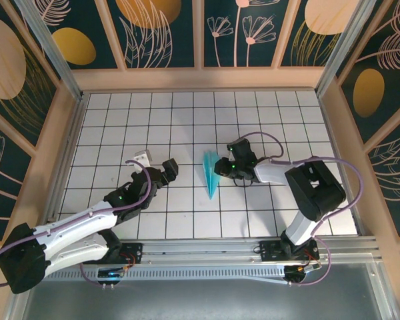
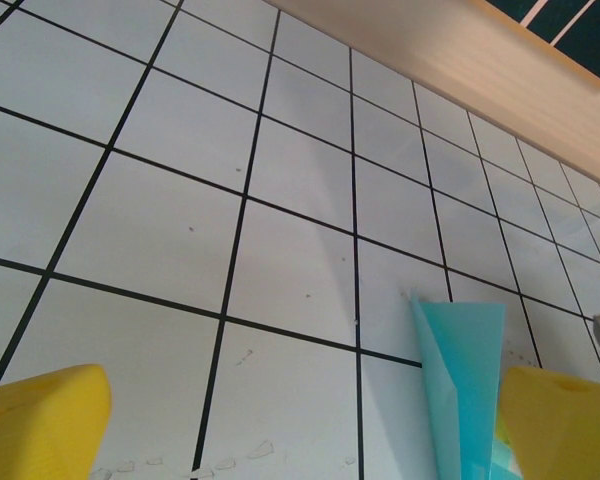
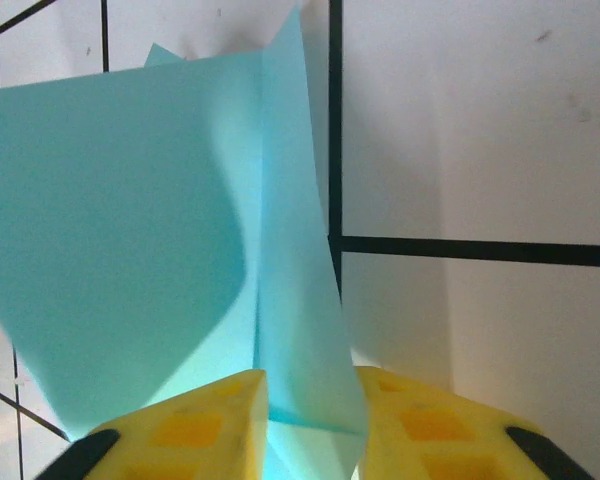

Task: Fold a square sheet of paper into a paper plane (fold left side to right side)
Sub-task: Turn over the paper plane at the center of the table, then pick up the paper plane at the center of the table.

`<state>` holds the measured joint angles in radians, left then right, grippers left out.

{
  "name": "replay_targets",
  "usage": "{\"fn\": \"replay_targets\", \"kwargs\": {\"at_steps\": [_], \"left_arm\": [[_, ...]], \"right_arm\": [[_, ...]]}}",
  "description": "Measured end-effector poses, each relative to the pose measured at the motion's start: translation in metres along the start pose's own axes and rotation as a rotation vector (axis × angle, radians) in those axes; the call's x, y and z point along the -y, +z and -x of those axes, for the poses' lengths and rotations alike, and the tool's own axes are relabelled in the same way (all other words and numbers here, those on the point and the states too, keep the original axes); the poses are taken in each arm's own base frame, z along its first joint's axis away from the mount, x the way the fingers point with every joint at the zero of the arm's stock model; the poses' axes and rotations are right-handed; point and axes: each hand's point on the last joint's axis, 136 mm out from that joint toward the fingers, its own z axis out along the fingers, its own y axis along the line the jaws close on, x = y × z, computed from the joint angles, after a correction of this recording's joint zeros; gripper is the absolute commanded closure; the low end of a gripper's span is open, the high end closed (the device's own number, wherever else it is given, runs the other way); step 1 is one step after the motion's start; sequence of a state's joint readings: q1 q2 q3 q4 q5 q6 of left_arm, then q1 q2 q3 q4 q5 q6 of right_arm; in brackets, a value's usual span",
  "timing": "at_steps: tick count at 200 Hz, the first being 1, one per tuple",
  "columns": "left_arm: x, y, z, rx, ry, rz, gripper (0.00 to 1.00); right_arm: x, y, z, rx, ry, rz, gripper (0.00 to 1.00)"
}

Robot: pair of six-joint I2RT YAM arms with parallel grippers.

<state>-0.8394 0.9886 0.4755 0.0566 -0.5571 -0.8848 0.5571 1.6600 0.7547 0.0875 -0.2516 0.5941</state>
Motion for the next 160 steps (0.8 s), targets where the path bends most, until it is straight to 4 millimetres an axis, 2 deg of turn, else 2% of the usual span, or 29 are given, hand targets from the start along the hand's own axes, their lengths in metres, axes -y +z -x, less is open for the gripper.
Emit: {"fn": "replay_targets", "kwargs": {"at_steps": [36, 59, 75, 123, 160], "left_arm": [[0.000, 0.000, 0.005, 0.010, -0.009, 0.002, 0.01], [0.001, 0.001, 0.007, 0.015, -0.014, 0.001, 0.01], [0.000, 0.001, 0.008, 0.017, -0.017, 0.001, 0.01], [0.000, 0.001, 0.009, 0.020, -0.020, 0.002, 0.01], [0.001, 0.000, 0.011, 0.022, -0.026, -0.006, 0.01]], "right_arm": [[-0.002, -0.022, 0.011, 0.043, -0.018, -0.055, 0.51], [-0.009, -0.038, 0.016, 0.063, -0.028, -0.064, 0.47], [-0.018, -0.044, 0.013, 0.053, -0.036, -0.053, 0.45], [-0.034, -0.040, -0.021, -0.049, -0.055, -0.045, 0.43], [-0.048, -0.029, -0.025, -0.082, -0.068, -0.053, 0.43]]}}
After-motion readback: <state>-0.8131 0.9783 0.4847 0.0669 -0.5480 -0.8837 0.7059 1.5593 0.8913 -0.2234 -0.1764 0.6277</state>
